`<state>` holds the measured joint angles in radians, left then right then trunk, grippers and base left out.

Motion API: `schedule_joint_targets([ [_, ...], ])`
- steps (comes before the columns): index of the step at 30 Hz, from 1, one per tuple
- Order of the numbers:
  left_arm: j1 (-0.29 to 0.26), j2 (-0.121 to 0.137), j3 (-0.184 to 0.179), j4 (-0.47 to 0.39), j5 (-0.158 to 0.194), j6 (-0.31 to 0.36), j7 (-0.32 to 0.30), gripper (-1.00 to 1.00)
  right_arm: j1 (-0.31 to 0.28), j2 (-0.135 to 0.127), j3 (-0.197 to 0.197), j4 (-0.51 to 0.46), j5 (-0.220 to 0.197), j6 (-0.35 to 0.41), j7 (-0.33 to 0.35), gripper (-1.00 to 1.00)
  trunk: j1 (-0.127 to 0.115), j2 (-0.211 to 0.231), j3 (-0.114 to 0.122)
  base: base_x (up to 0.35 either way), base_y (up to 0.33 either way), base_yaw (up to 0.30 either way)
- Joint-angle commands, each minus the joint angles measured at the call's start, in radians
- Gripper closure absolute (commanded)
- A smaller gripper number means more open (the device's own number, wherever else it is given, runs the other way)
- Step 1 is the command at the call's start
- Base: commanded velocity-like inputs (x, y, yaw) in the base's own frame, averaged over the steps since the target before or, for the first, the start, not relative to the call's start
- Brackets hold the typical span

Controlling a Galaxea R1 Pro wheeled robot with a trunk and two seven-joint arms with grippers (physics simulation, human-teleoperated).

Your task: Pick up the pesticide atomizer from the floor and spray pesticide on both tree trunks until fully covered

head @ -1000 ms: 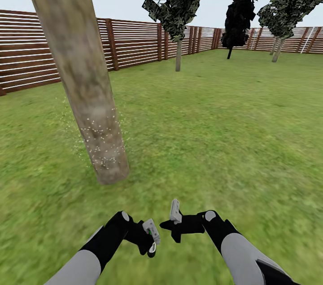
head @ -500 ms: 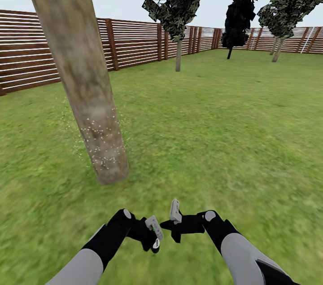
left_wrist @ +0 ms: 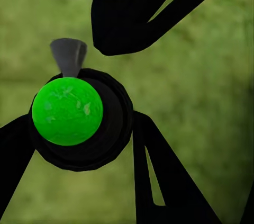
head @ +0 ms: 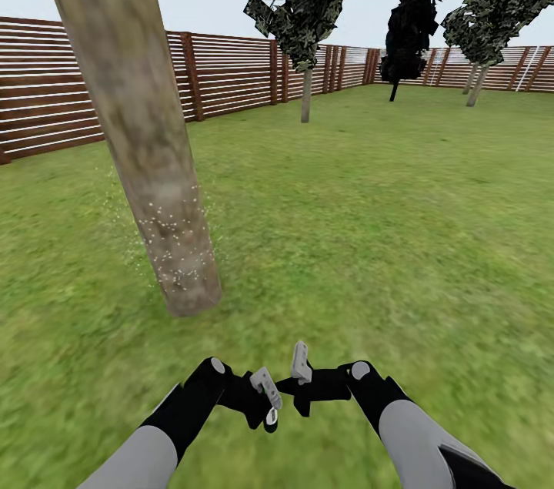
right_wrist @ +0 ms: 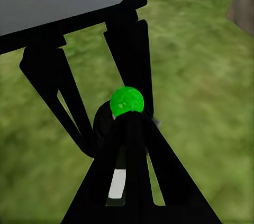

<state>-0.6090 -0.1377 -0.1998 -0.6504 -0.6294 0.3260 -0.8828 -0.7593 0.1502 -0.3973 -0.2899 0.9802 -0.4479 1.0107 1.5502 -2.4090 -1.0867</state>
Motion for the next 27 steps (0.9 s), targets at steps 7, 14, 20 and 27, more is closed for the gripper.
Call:
schedule_joint_targets([
  [7,0.0,-0.002,0.001,0.0,0.0,0.0,-0.001,1.0,0.0,0.0,0.0,0.0,0.0,0.0,-0.001,1.0,0.0,0.0,0.0,0.0,0.0,0.0],
  [14,0.0,0.006,-0.002,0.011,-0.002,-0.001,0.0,1.0,0.0,0.0,0.0,0.0,0.0,0.0,0.0,1.0,0.0,0.0,0.0,0.0,0.0,0.0],
  [20,0.001,0.106,0.0,0.014,-0.008,-0.002,0.018,1.0,0.0,0.0,0.0,0.001,0.0,0.0,0.0,1.0,0.0,0.0,0.0,0.0,0.0,0.0],
  [27,0.007,0.212,0.026,0.015,0.008,-0.034,0.016,1.0,0.0,-0.001,0.0,0.002,0.001,0.0,-0.001,1.0,0.0,0.0,0.0,0.0,0.0,0.0],
])
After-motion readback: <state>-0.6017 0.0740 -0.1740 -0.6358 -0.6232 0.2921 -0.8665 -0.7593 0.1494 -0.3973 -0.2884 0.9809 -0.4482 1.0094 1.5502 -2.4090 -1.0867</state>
